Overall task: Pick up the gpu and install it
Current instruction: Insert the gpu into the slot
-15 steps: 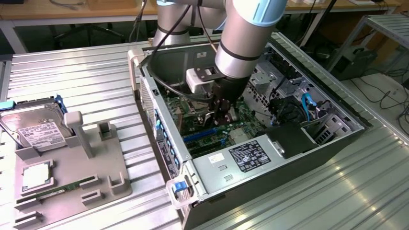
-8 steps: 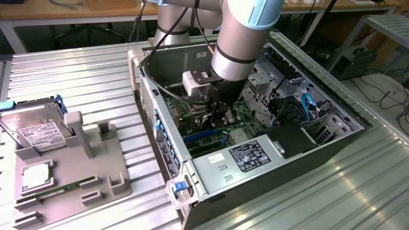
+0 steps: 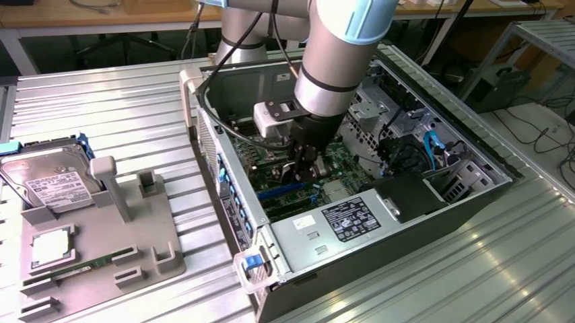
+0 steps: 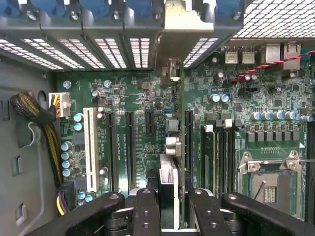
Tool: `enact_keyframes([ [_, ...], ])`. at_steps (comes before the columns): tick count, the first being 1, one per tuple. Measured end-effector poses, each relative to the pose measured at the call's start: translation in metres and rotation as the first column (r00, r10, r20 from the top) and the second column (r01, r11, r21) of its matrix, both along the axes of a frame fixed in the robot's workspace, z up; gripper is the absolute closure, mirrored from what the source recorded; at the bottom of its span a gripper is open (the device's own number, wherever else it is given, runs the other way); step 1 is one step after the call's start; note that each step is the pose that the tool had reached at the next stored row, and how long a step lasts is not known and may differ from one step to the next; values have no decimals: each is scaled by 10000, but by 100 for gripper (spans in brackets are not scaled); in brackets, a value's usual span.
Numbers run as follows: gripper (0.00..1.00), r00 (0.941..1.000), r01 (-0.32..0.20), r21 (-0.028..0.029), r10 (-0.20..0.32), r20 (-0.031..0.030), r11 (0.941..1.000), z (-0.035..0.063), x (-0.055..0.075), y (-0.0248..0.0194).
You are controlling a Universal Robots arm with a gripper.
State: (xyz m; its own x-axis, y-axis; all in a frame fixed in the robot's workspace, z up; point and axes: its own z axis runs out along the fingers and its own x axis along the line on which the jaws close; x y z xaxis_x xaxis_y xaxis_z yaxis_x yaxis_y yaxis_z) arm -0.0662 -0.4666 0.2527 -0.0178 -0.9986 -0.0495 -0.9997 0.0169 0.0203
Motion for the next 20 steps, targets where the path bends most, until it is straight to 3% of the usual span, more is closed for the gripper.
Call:
enact_keyframes([
  [20, 72, 10000, 0, -1, 0, 0, 10000, -99, -88, 0],
])
